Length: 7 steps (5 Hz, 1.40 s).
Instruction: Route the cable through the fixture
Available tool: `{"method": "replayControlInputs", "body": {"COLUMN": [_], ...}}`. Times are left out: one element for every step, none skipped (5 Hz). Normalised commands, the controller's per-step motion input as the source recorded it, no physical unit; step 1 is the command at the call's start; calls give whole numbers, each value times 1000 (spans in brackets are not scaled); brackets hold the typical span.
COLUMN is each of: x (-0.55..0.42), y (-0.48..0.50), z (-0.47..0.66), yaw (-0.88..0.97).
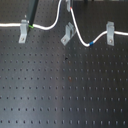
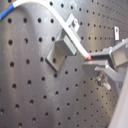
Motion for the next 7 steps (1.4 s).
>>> {"method": "replayControlInputs", "body": {"x": [-328,-68,74,183,251,304,179], "y": [-15,201,283,151,62,69,133], "z": [133,26,98,260,561,590,203], "yaw": [-303,114,371,200,0,-109,-57]}}
